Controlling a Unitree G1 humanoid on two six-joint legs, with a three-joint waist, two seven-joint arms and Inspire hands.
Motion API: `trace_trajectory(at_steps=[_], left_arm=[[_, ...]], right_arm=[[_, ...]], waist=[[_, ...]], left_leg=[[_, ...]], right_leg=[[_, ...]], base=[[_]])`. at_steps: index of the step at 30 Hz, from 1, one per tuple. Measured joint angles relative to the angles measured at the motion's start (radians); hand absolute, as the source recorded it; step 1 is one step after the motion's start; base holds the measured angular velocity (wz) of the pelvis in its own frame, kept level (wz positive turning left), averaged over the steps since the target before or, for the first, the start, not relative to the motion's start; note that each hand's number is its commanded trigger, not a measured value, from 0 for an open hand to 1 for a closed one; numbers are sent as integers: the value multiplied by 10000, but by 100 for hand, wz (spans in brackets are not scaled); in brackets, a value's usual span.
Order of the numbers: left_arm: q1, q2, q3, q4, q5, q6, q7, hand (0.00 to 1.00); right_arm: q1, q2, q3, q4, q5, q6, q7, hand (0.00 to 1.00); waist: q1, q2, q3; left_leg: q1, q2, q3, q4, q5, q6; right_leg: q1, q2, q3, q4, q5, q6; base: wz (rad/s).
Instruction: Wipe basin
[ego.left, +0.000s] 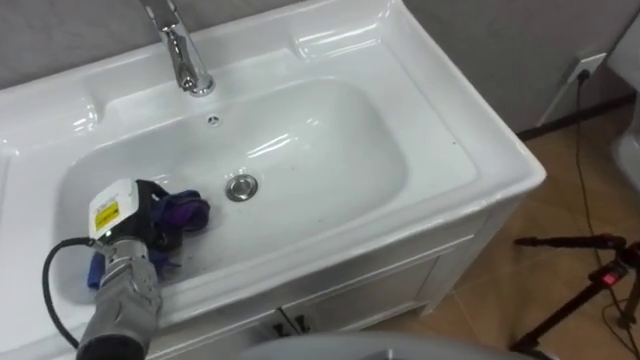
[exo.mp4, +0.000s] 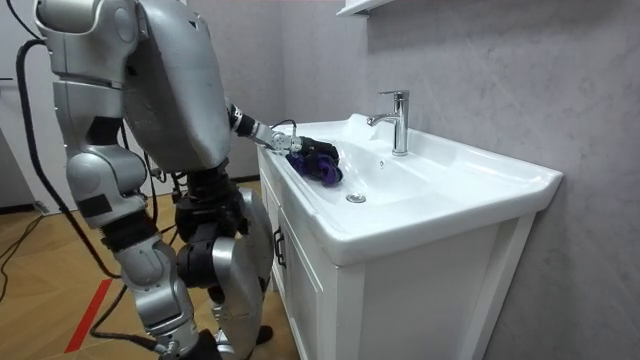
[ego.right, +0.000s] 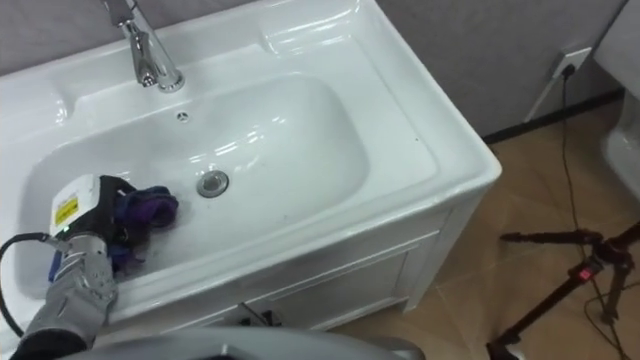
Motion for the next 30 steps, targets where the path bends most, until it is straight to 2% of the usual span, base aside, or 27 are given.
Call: trace_trajectory(at_steps=[4, 6, 9, 11, 12, 19, 22, 26, 30], left_arm=[[444, 37, -10, -903, 972, 89, 4, 100], [659, 128, -29, -1303, 1717, 91, 3, 100], [879, 129, -48, -1639, 2275, 92, 4, 100], [927, 129, -53, -1775, 2446, 92, 7, 100], [960, 131, -53, -1871, 2546, 92, 15, 100], [1214, 131, -55, -2092, 2631, 90, 204, 100], [1325, 134, -55, -2220, 2631, 90, 242, 100], [1465, 134, -54, -2527, 2634, 90, 261, 100], [1530, 134, -53, -2858, 2613, 90, 290, 100]], right_arm=[[0, -160, -15, 49, 188, -32, -295, 0], [23, -154, -8, 59, 221, -219, -310, 0], [-17, -153, -8, 62, 271, -328, -285, 0], [-21, -152, -9, 103, 294, -408, -245, 0], [-45, -153, -9, 114, 309, -408, -202, 0], [-86, -154, -10, 415, 661, -450, -194, 0], [-80, -160, -13, 476, 659, -472, -192, 0], [-126, -170, -34, 568, 654, -686, -190, 0], [-101, -204, -70, 609, 683, -692, -206, 0]], waist=[[72, 3, 3], [97, -21, 18], [122, -13, 38], [142, -22, 55], [162, -36, 113], [162, -37, 112], [157, -28, 112], [157, 1, 106], [360, 26, 115]], left_leg=[[-45, -173, -498, -138, 18, 25], [-62, -276, -879, -273, 24, 16], [-53, -346, -1029, -408, 31, 6], [-60, -364, -1039, -520, 40, -11], [-63, -374, -1044, -527, 48, -25], [-147, -421, -1058, -559, 95, -9], [-148, -426, -1093, -539, 95, -9], [-225, -452, -1309, -531, 95, -9], [-229, -461, -1347, -531, 95, -10]], right_leg=[[82, -75, -223, -132, -17, 27], [81, -106, -416, -171, -24, 40], [86, -163, -632, -196, -54, 92], [87, -167, -648, -339, -62, 104], [85, -174, -654, -362, -64, 108], [106, -205, -776, -496, -66, 114], [206, -222, -974, -542, -66, 114], [257, -219, -1215, -639, -66, 114], [256, -224, -1215, -632, -65, 113]], base=[[16], [21], [15], [8], [3], [1], [11], [13], [5]])
